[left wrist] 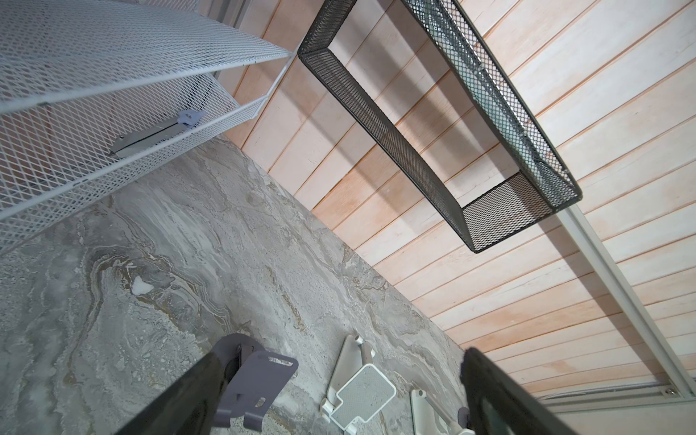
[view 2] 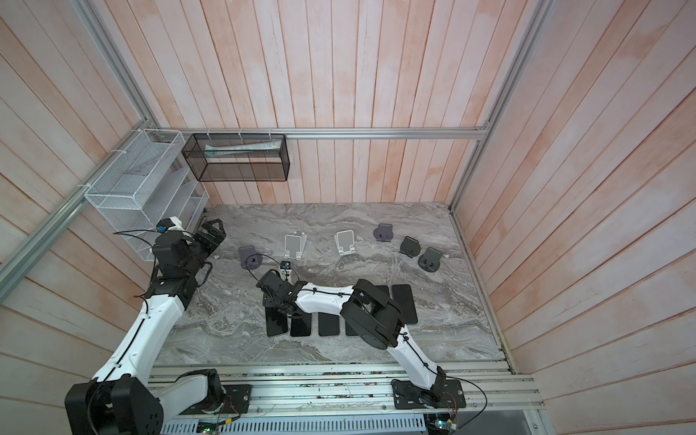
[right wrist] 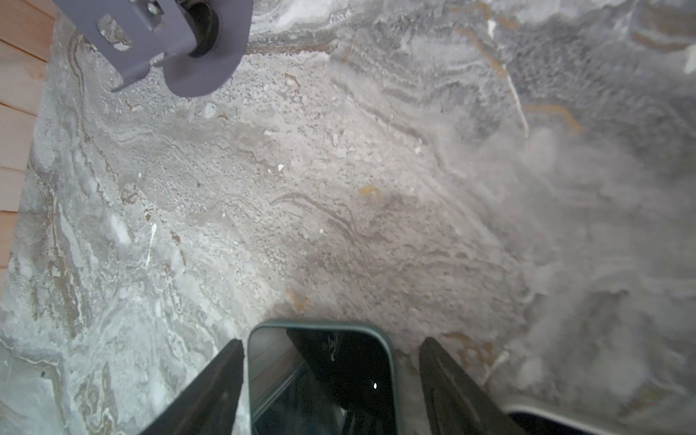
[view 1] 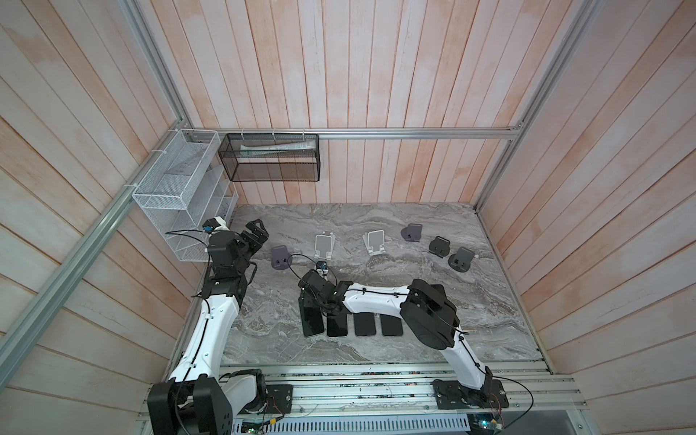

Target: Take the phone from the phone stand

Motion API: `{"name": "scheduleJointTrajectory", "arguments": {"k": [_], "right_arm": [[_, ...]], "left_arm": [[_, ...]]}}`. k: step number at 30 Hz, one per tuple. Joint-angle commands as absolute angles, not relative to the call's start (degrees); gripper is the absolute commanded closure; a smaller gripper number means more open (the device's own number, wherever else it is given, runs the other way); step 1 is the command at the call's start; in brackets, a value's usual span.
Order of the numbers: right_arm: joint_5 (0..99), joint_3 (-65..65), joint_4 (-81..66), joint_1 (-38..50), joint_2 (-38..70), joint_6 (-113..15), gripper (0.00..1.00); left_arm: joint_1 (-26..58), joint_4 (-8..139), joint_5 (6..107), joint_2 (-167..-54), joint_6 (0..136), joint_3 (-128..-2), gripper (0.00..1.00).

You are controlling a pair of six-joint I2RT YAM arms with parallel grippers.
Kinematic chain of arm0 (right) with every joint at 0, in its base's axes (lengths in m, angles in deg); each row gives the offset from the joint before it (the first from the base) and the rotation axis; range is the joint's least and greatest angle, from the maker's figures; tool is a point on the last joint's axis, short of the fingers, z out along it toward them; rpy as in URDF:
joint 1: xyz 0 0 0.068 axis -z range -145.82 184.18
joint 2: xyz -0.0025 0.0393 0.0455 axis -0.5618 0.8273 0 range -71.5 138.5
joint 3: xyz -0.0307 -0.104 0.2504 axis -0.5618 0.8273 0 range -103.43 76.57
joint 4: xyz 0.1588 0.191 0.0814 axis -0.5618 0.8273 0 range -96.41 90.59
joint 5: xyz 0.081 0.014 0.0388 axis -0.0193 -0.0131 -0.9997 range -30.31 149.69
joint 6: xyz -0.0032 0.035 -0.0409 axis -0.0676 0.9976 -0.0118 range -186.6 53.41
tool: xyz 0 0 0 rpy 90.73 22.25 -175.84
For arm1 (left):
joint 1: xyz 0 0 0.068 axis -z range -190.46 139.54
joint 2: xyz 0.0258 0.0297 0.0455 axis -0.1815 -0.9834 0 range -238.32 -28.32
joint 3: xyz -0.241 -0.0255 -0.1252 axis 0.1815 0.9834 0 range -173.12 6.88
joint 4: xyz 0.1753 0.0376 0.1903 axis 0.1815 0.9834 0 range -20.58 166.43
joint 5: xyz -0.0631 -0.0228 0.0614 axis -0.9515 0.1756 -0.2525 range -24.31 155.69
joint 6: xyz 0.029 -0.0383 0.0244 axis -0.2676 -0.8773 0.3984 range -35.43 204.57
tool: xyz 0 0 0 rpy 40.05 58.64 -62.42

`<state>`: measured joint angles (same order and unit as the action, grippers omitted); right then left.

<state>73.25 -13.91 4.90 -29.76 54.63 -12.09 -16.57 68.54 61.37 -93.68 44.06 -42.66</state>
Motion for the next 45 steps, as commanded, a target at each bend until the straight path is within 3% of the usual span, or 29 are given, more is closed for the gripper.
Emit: {"name": "scheduleJointTrajectory", "arguments": {"k": [1,9,14,17,19,23,26,28,32,38,45], "right_arm": [[73.6,-11.1,2.0,-29.0,47.8,-15.9,0.24],[74.5,4.7,-5.9,-26.6,24.8,-35.4,0.19],[83.0,13.4,-4.6,-25.1,11.2,-46.2,0.16],[89.2,21.0,-9.8,-25.1,3.1,-54.1,0.15],[91.6,26.6,-14.4,-25.1,-1.5,-58.7,0.02],[102.7,40.6,-30.2,-24.4,-6.5,-66.5,0.02],[97.6,42.3,-27.5,-20.0,-8.2,-62.5,0.02],[89.6,44.4,-27.9,-16.2,-10.4,-60.4,0.02],[83.4,51.1,-34.5,-9.6,-14.7,-56.1,0.02],[81.7,54.4,-36.7,-1.5,-19.1,-56.2,0.02],[82.2,57.4,-37.5,4.8,-22.5,-54.9,0.02]], "left_arm": [[-16.9,67.9,60.3,-94.0,45.4,-42.4,0.00],[-12.9,68.8,63.6,-92.3,51.3,-44.9,0.00],[-5.7,74.1,71.1,-90.0,52.6,-48.3,0.00],[-2.8,69.4,70.8,-86.4,53.7,-42.2,0.00],[-2.7,67.8,68.0,-84.6,56.5,-37.8,0.00],[-2.4,61.8,67.2,-81.0,68.4,-28.1,0.00],[-2.4,50.1,61.6,-76.8,84.5,-17.9,0.00],[-2.4,39.2,65.9,-75.8,87.8,-10.0,0.00],[-2.4,23.9,75.3,-86.7,91.2,-3.6,0.00],[-2.6,6.4,73.3,-108.7,91.3,-6.1,0.00],[-11.7,1.5,66.5,-116.1,82.7,-6.6,0.00]]}}
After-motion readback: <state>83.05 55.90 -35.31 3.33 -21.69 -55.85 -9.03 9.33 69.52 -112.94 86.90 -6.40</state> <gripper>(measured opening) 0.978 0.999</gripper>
